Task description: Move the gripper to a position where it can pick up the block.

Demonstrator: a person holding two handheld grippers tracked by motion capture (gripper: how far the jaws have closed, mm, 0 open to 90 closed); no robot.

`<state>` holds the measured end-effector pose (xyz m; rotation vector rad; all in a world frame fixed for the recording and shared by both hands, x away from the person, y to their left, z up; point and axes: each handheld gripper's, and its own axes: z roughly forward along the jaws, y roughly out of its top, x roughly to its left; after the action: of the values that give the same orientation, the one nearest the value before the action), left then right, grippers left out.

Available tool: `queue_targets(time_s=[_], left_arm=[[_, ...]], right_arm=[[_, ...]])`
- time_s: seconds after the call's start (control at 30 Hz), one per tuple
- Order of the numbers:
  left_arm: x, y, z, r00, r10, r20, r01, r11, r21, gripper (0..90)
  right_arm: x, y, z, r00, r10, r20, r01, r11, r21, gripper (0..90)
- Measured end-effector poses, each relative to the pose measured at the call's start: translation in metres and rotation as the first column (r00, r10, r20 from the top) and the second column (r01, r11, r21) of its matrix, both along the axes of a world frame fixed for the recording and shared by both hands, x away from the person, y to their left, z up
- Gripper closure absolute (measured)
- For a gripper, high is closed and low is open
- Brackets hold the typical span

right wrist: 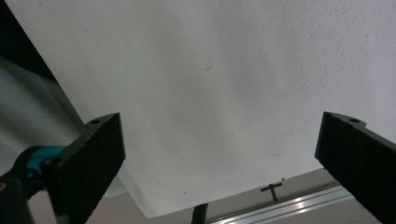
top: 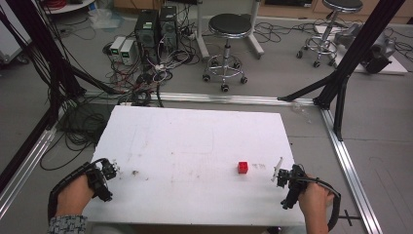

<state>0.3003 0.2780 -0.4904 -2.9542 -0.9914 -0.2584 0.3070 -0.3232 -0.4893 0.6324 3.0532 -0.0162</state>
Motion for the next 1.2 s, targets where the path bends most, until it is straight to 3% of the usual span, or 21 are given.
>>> queue_targets(time_s=[0.4, 1.2], left_arm=[[0.000, 0.000, 0.001, 0.9999, 0.007, 0.014, -0.007, 0.9999, -0.007, 21.4], [0.000, 0.003, 0.005, 0.9995, 0.005, 0.032, -0.004, 0.9997, -0.023, 21.5]], right_arm=[[0.000, 0.001, 0.003, 1.0000, -0.002, 0.008, 0.002, 1.000, 0.011, 0.7], [0.004, 0.012, -0.007, 0.9996, 0.011, 0.027, -0.010, 1.000, -0.006, 0.7]])
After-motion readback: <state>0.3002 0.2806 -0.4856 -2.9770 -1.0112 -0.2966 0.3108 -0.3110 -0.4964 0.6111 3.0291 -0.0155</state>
